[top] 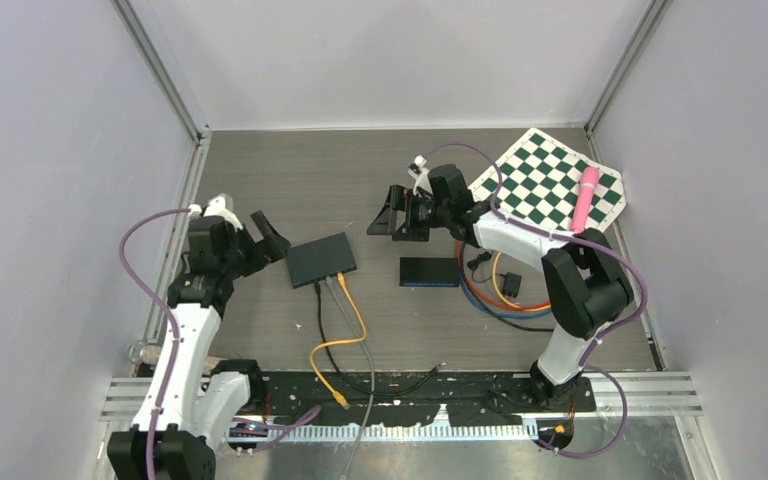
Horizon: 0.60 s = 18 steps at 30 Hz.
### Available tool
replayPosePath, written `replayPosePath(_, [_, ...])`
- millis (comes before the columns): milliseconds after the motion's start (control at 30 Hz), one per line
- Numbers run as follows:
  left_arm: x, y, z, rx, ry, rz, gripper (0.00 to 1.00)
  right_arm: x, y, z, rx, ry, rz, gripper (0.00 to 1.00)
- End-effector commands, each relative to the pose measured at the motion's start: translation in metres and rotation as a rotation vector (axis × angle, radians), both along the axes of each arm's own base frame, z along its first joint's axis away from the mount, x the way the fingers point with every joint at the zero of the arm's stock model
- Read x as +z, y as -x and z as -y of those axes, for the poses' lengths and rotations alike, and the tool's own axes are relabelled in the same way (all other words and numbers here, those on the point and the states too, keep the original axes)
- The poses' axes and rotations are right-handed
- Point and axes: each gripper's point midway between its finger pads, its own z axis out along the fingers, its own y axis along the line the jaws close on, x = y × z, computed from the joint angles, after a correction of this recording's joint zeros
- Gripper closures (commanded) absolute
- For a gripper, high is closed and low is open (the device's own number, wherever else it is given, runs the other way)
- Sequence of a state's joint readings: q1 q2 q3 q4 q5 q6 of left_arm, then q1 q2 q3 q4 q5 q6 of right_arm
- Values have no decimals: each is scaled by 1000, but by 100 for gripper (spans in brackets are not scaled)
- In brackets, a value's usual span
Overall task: Pull the plug from the switch port
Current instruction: Pull the connector from the switch port.
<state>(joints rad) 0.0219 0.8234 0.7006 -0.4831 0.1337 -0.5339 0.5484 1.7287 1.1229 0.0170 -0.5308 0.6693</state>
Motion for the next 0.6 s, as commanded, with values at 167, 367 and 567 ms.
replayPosePath(167, [5, -27, 23, -304, -192, -45, 2, -27, 15, -22, 38, 54, -118, 17])
replayPosePath(367, [6, -52, 52, -490, -417, -140, 2, -53, 35, -55, 104, 57, -178, 31])
replayPosePath(567, [-19, -57, 68, -823, -716, -213, 0, -68, 43, -64, 143, 79, -207, 33])
